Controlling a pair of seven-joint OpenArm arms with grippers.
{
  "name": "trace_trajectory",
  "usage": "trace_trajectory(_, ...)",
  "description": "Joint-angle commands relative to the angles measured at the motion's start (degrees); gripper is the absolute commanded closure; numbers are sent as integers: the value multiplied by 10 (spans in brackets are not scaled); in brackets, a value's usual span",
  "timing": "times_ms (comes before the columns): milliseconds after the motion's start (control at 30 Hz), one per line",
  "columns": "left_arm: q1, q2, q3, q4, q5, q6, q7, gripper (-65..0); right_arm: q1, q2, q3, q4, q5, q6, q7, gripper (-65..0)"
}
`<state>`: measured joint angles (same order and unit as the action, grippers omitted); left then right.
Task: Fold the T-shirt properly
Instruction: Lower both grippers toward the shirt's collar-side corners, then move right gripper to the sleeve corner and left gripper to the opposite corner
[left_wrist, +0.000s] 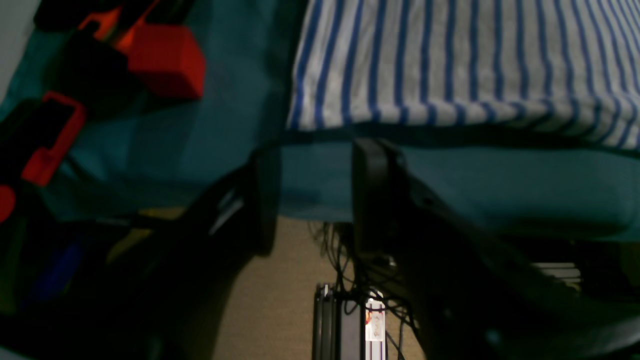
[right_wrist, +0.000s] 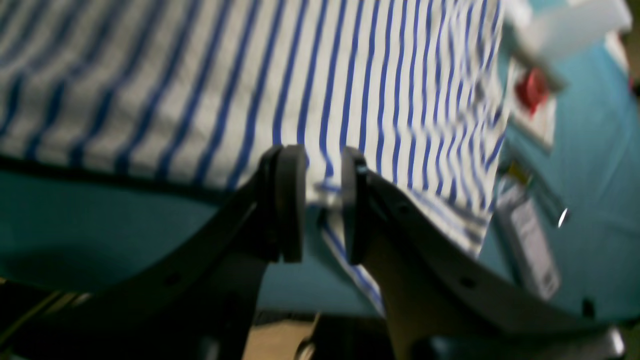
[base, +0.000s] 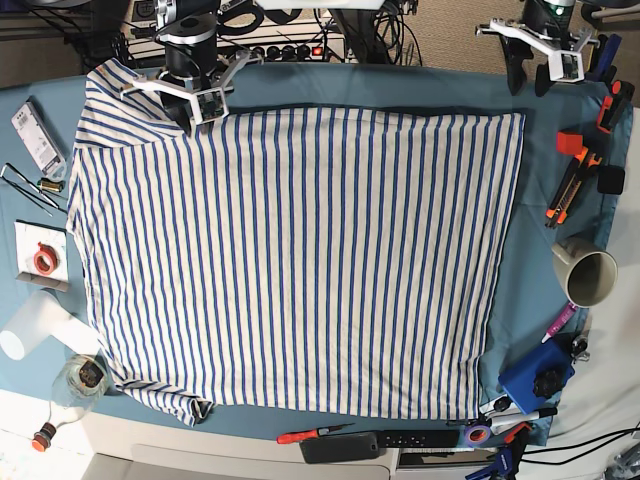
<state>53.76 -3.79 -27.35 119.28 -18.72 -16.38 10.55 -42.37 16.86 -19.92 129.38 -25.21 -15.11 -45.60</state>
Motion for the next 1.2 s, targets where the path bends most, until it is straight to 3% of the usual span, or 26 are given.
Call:
trace_trajectory(0,7,-2,-3,10,-4,-2,-12,-246,-3,-3,1,11,4,-6,10,-136)
trace_trajectory(100,5,-2,-3,10,-4,-2,-11,-246,-3,-3,1,11,74,10,18,-136)
trace_trajectory(233,5,-2,-3,10,-4,-2,-11,-246,-3,-4,1,11,190,97,52,-136)
trace_trajectory(333,5,-2,-3,10,-4,-2,-11,-246,-3,-12,2,11,261,137,56,-136)
trace_trajectory(500,5,-2,-3,10,-4,-2,-11,-246,-3,-23,34,44,323,155,49,-136)
trace_trajectory(700,4,-2,-3,10,-4,-2,-10,-246,-5,-23,169,56,390,156,17,-136)
trace_trajectory(1000,3,-2,-3,10,-4,-2,-11,-246,-19,-30,435,56,516,212,-15,-135)
trace_trajectory(1167,2,-2,-3,10,-4,-2,-11,-246,-19,-30,563,56,550,236,-20,-135)
